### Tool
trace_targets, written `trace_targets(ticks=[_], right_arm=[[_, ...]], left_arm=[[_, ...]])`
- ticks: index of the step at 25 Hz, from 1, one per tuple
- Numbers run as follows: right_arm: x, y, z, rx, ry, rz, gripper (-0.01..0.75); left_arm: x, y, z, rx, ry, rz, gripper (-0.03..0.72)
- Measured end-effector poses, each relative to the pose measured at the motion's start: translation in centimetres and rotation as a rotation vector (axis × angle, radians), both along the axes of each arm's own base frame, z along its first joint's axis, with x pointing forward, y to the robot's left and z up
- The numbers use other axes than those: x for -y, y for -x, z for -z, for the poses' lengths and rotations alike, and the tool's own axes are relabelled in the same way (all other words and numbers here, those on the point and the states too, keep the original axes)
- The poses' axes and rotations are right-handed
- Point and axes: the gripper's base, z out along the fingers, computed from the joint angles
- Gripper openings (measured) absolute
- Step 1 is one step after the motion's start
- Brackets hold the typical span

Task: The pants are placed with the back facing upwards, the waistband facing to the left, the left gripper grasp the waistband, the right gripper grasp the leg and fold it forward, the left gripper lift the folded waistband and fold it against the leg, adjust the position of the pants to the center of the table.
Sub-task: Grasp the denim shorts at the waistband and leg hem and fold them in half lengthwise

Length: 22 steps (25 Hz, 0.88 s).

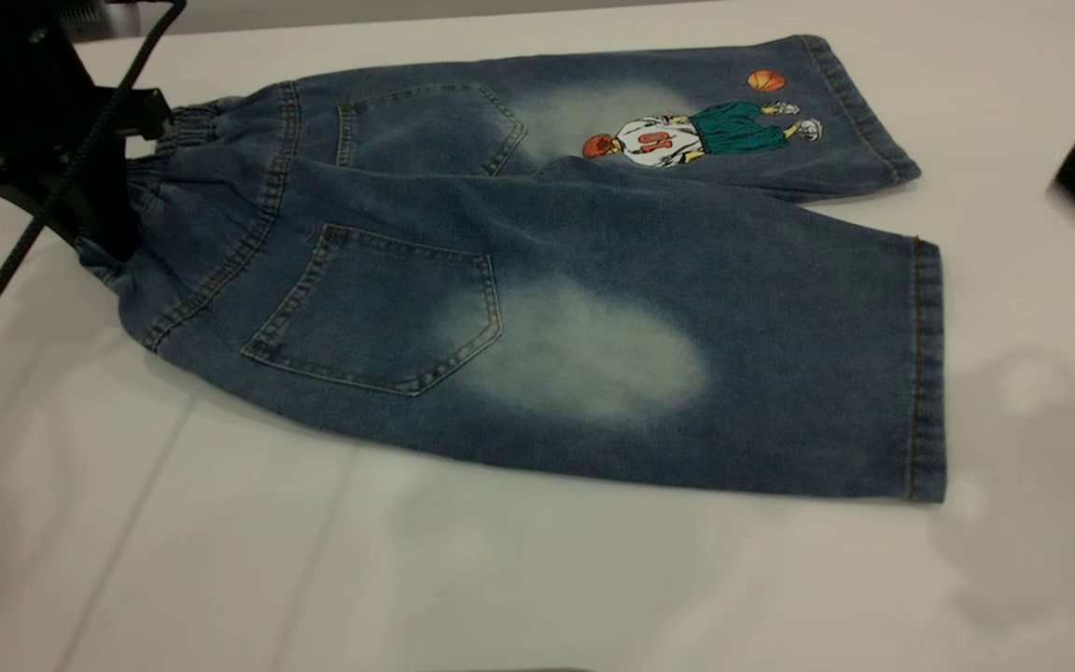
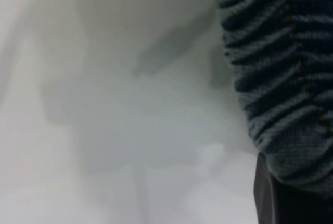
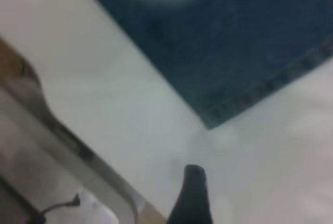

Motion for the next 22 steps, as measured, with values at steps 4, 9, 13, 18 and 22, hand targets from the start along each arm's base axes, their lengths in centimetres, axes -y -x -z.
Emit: trace_targets(ticks=[4,9,13,18,22], right_arm=[[-2.5,-0.5,2.8,-0.065,0.034,-0.086,0.547],[-4.2,-1.5,6.2,-0.118,0.054,-0.039,0.547],[-4.5,-2.3,8.6,-0.161,0.067,0.035,0.547],[-4.6,-2.5,10.9,-0.222,0.097,0.052,0.547],[-4.7,-2.9,12.2,-0.224,0.108,0.06,0.547]], left_arm=[[0.0,0.0,0.0,-0.002,0.006,-0.004,0.083],[0.2,-0.1,-0.1,-0.001,0.026,-0.018,0.083],[0.2,-0.1,-0.1,-0.001,0.03,-0.021,0.083],[0.3,-0.1,-0.1,-0.002,0.034,-0.025,0.083],[0.3,-0.1,-0.1,-0.002,0.036,-0.026,0.083]])
